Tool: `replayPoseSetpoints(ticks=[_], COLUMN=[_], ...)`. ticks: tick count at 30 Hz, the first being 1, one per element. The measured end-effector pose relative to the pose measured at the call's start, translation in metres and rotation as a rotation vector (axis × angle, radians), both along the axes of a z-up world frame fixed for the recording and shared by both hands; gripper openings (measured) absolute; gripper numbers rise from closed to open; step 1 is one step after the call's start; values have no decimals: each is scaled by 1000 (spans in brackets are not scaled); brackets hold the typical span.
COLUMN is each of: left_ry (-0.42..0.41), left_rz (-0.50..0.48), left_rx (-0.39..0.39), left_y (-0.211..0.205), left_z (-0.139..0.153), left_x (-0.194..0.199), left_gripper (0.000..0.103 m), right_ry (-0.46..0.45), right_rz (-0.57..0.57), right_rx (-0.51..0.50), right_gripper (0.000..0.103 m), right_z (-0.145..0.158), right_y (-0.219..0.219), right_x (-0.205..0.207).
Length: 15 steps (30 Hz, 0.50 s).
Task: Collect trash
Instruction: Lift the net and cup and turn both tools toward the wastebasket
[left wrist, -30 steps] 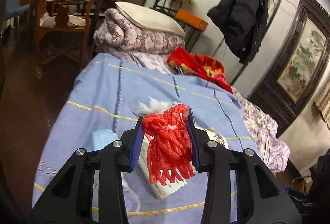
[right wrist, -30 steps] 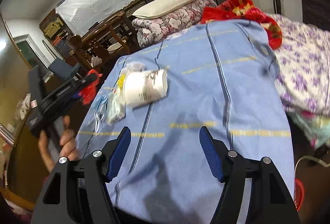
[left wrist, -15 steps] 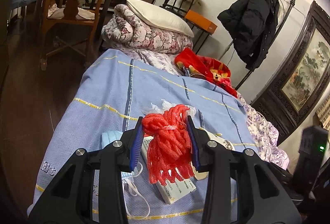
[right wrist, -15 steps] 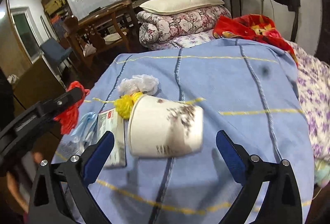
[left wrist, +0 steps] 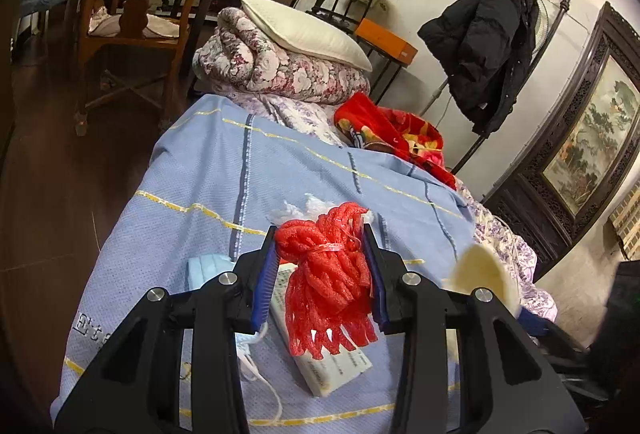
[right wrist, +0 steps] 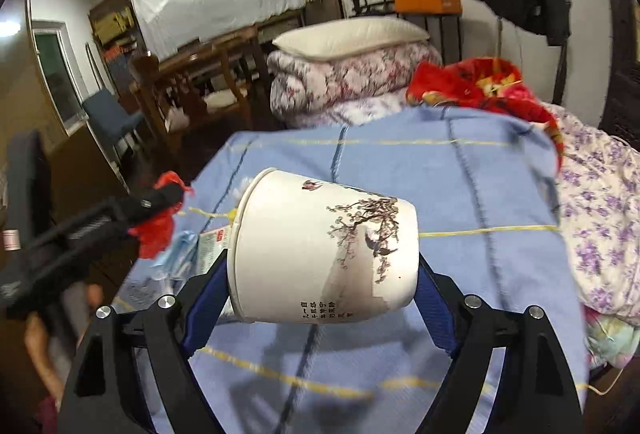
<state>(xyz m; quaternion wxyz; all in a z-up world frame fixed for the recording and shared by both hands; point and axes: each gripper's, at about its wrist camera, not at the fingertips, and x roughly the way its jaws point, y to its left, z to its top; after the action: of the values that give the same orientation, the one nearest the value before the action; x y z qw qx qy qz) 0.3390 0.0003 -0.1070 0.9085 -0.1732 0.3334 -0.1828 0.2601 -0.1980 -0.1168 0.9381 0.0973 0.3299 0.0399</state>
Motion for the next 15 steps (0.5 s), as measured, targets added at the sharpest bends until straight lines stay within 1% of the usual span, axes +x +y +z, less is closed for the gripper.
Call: replayPoseSetpoints(ticks=[3, 6, 12, 15], left_ry=[-15, -36, -41, -75], left_rz=[-22, -51, -98, -116], left_rx=[9, 52, 85, 108], left_y=[-9, -24, -44, -59], left_z=[5, 10, 12, 25], left_x=[-11, -32, -105, -140], left_gripper=[40, 40, 40, 40], right_ry=[-15, -40, -87, -107], right_rz=[-27, -50, -53, -49], right_rx=[12, 26, 33, 53], right_gripper=[83, 83, 83, 83], right_z=[13, 27, 46, 53], right_y=[-16, -33, -63, -78], right_x=[-27, -60, -120, -148])
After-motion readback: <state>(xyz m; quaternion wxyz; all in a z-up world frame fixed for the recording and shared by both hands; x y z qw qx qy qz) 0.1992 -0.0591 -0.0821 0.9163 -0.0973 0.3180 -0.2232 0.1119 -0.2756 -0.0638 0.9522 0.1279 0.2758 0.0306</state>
